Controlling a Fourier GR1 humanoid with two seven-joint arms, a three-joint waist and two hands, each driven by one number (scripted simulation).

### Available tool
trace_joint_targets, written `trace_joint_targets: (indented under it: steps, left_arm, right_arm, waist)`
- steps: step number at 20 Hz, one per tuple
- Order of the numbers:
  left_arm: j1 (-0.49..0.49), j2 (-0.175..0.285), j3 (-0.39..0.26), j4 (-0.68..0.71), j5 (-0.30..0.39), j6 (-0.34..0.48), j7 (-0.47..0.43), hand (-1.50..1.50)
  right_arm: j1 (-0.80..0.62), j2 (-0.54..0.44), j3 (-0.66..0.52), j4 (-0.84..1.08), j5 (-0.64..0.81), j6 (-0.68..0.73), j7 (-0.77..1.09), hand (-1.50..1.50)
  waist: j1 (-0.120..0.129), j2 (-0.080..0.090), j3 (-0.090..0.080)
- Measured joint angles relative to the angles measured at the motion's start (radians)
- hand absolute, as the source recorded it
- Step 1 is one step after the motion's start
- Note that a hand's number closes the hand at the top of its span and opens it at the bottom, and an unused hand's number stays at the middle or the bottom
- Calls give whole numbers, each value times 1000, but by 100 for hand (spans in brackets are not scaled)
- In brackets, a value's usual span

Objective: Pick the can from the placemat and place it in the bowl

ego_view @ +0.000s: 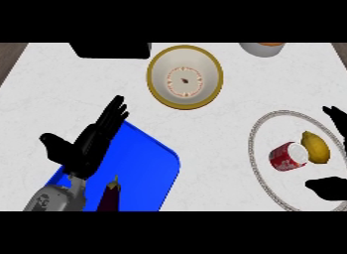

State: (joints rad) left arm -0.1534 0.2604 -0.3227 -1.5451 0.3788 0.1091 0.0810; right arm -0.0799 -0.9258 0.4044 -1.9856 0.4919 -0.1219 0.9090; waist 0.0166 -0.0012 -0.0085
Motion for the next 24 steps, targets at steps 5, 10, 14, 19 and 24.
trace_joint_targets:
  steps: [5,10,14,19,24]
  left_arm:
    - [-26,-13,1,0,1,1,23,0]
    - [-32,-23,-2,-4,0,-7,25,0]
    - [-20,-29,-9,-1,-11,-7,16,0]
    - [-23,-33,4,16,-14,-11,8,0]
    - [-7,-25,14,12,-9,-25,8,0]
  right_arm:
    - [-118,49,56,-8,-57,181,193,-150]
    - [-230,146,79,101,-123,242,263,-150]
    - [-289,193,94,197,-146,272,296,-150]
    - [-336,231,103,286,-174,311,312,-150]
    - [-349,261,117,374,-190,326,321,-150]
  waist:
    - [14,4,2]
    - [25,7,4]
    - [23,6,4]
    - [9,4,5]
    - [3,2,6]
